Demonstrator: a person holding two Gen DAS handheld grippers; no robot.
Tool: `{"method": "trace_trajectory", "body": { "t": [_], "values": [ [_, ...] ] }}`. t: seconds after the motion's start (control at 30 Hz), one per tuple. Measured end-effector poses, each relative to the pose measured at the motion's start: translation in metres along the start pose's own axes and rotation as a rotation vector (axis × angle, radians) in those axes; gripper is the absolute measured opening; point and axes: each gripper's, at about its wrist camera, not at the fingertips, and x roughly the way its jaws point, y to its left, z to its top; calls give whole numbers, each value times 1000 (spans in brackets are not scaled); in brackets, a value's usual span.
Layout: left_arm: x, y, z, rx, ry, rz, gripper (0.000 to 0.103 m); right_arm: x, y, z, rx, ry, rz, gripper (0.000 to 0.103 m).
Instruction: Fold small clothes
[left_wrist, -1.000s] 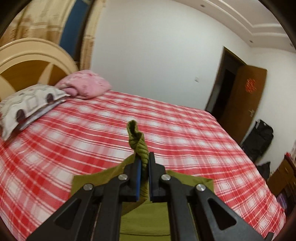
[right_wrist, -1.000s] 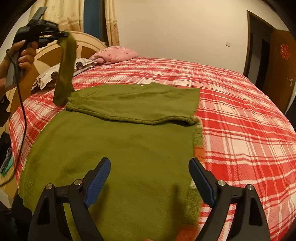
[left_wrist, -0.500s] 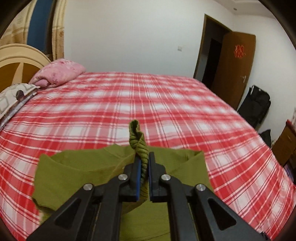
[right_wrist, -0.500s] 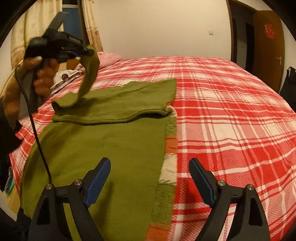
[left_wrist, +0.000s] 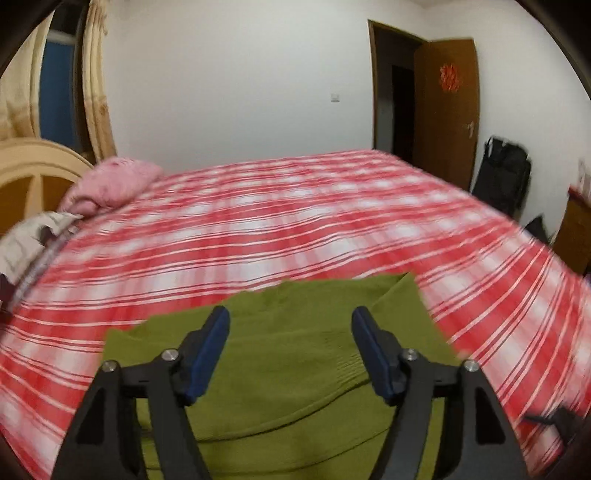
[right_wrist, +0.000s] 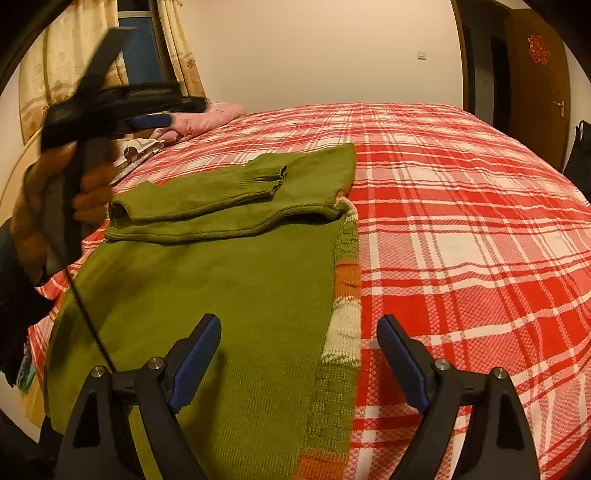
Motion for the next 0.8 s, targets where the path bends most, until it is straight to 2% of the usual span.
{"method": "trace_trajectory", "body": {
  "t": [0.07,0.17,0.3,0.37,0.5,0.6,0.67,0.73,0.8],
  "values": [
    [-4,15,-12,16,8,61,75,-1,1,7,-8,-4,-7,87],
    [-4,51,-37,27,48,201,76,3,0,31,21,-5,26,87],
    [10,93,-71,-33,143,312,76,24,-1,74,75,4,56,87],
    [22,110,-87,-64,201,344,76,43,4,97,88,25,76,87],
    [46,132,-103,-128,277,342,76,89,21,124,64,75,34,87],
    [53,138,-106,-181,314,289,79,122,25,132,97,134,42,87],
    [52,140,-108,-199,315,310,88,142,28,134,109,161,38,81],
    [53,142,-111,-225,312,302,89,159,31,136,110,189,39,64],
    [52,150,-116,-265,313,283,92,167,36,135,112,203,49,61]
  ]
}}
